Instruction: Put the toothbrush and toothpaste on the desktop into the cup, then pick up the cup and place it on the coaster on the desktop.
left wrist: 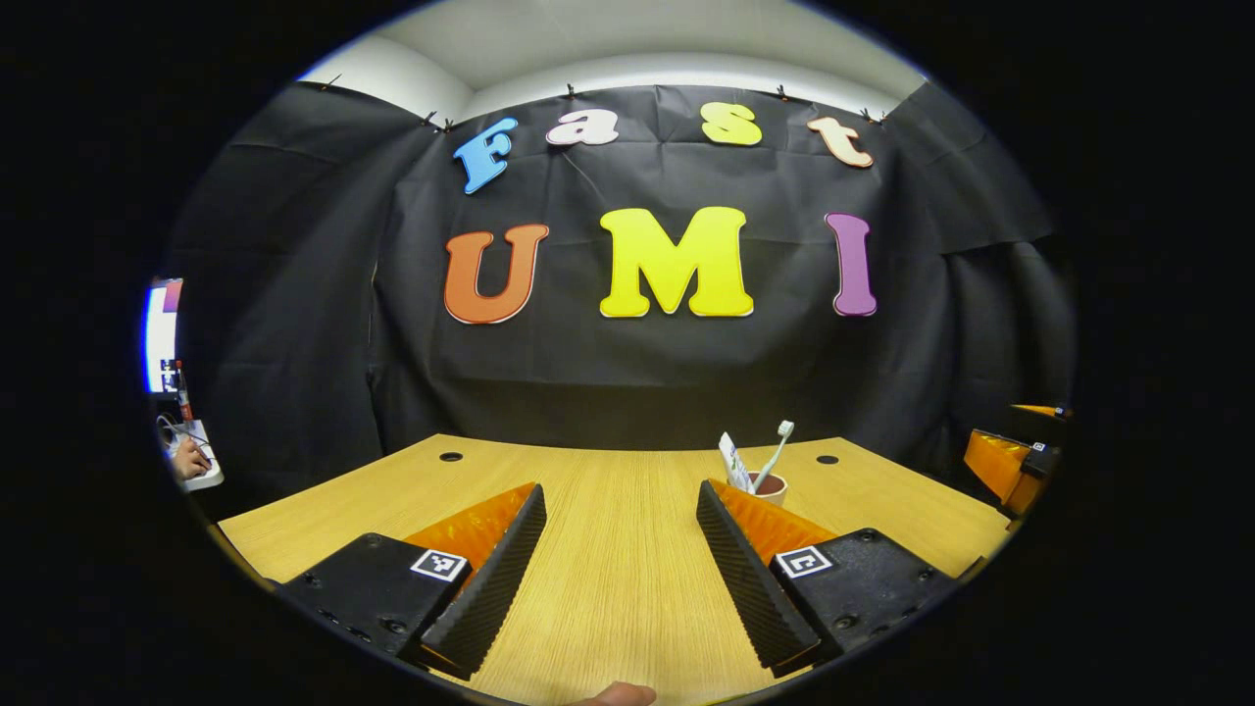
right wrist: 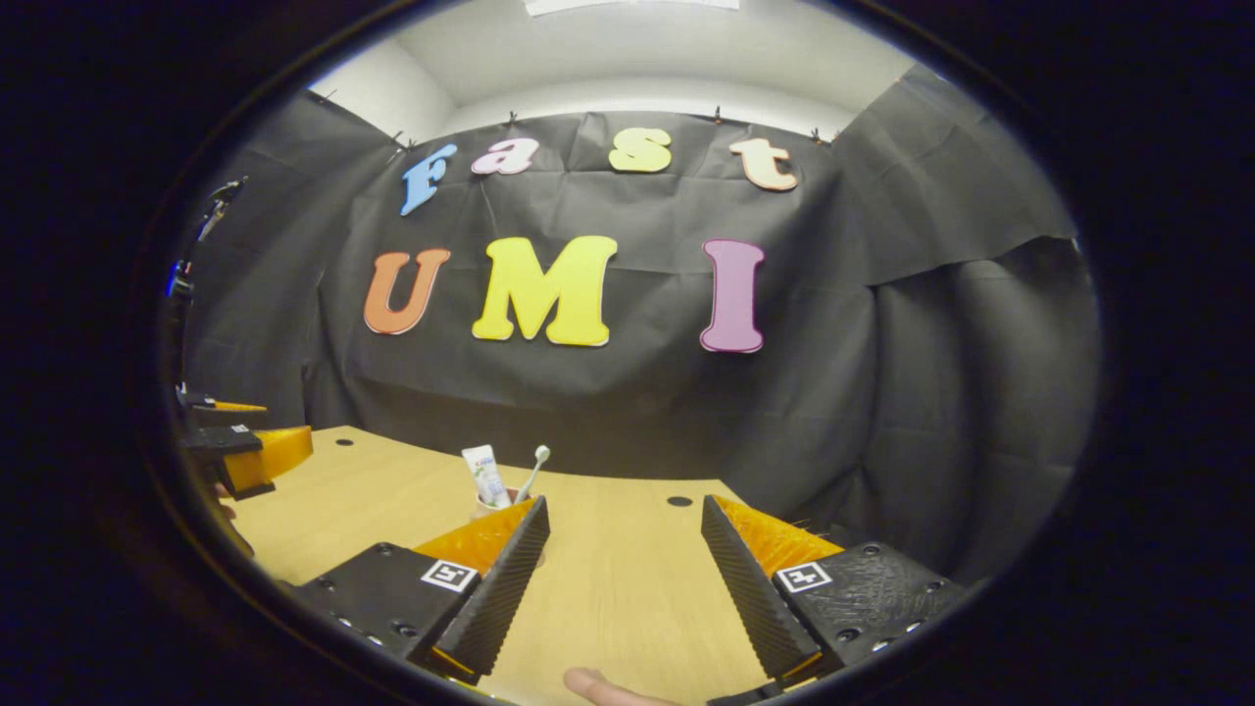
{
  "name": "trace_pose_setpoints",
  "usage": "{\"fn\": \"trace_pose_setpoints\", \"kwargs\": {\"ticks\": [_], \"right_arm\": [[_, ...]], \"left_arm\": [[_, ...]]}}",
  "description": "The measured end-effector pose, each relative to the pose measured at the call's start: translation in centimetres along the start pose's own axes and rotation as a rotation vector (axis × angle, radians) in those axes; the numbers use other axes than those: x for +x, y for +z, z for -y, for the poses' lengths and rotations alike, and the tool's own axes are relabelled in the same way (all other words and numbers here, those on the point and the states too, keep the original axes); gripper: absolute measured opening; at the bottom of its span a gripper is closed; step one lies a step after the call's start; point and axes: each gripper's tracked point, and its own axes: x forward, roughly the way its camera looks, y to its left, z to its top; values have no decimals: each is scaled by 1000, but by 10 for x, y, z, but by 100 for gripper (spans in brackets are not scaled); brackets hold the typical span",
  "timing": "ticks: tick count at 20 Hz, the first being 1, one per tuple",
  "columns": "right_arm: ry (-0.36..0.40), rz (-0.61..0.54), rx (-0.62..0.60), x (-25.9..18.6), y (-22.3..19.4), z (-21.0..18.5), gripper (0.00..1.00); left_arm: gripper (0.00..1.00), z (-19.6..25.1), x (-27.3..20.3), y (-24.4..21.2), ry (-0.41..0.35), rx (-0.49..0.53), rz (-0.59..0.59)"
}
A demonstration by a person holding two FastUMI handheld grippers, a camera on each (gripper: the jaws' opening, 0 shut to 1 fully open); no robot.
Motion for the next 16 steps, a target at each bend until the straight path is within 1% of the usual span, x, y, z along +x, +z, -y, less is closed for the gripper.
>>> {"fn": "trace_pose_setpoints", "kwargs": {"ticks": [2, 3, 4, 7, 8, 9, 12, 13, 14, 16], "right_arm": [[-23, 20, -10, 2, 7, 11, 96], [-33, 27, -9, 3, 10, 17, 94], [-35, 32, -5, 3, 11, 20, 96], [-52, 36, 16, 2, 11, 27, 94], [-51, 32, 23, 2, 10, 26, 96], [-51, 24, 24, 1, 7, 25, 94], [-61, 27, 11, -2, 9, 24, 94], [-63, 34, 11, -1, 11, 23, 96], [-65, 41, 12, 0, 14, 22, 94], [-71, 53, 3, 4, 16, 20, 96]], "left_arm": [[98, 0, 4, 8, 13, -5, 13], [98, 0, 6, 10, 19, 2, 16], [98, 1, 7, 14, 22, 11, 18], [98, 5, 11, 14, 12, 42, 7], [98, 6, 10, 12, 10, 54, 1], [98, 7, 9, 10, 4, 59, -5], [98, 6, 4, 8, -5, 36, -5], [98, 5, 4, 7, -8, 31, -5], [98, 1, 3, 5, -6, 32, -6], [98, -5, 5, 4, -1, 25, 1]]}}
